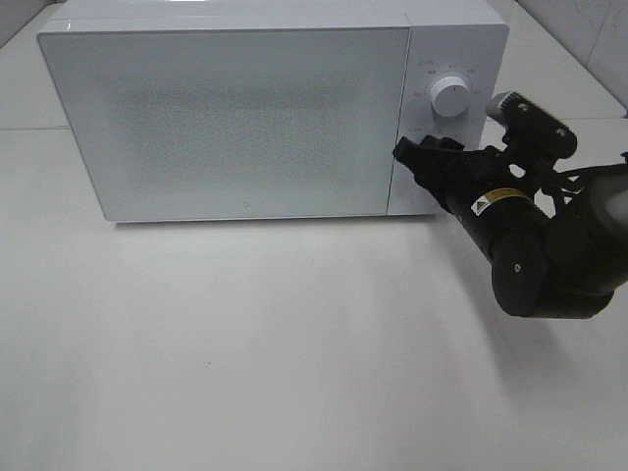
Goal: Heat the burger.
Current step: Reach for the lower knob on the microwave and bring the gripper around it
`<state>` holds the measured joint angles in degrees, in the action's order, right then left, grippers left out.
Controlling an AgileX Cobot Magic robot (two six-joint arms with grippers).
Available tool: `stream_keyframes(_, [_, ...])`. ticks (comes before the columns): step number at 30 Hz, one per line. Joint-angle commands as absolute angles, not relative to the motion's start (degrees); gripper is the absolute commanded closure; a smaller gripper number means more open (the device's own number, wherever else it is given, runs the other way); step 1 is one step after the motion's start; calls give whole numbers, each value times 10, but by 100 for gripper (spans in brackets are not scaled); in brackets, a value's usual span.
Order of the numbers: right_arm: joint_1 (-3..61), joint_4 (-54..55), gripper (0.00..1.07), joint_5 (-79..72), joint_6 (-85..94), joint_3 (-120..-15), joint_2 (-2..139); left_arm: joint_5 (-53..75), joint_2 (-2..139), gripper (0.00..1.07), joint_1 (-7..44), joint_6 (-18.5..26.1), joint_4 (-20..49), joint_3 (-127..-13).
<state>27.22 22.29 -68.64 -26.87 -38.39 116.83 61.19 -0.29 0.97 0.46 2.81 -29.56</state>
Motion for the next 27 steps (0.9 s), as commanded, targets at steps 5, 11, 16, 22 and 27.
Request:
stream_keyframes(5, [272, 193, 91, -646, -606, -397, 1168, 614, -9, 6, 9, 0, 29, -297])
stream_keyframes(11, [272, 193, 88, -655, -799, -397, 1168, 614, -9, 6, 9, 0, 29, -297])
stream_keyframes(16, [272, 193, 85, -665, -858, -397, 1168, 614, -9, 6, 9, 0, 29, -297])
stream_keyframes(22, [272, 193, 79, -665, -929, -397, 1168, 614, -9, 6, 9, 0, 29, -297])
stream_keyframes(27, [272, 193, 72, -670, -968, -397, 1168, 614, -9, 6, 9, 0, 29, -297])
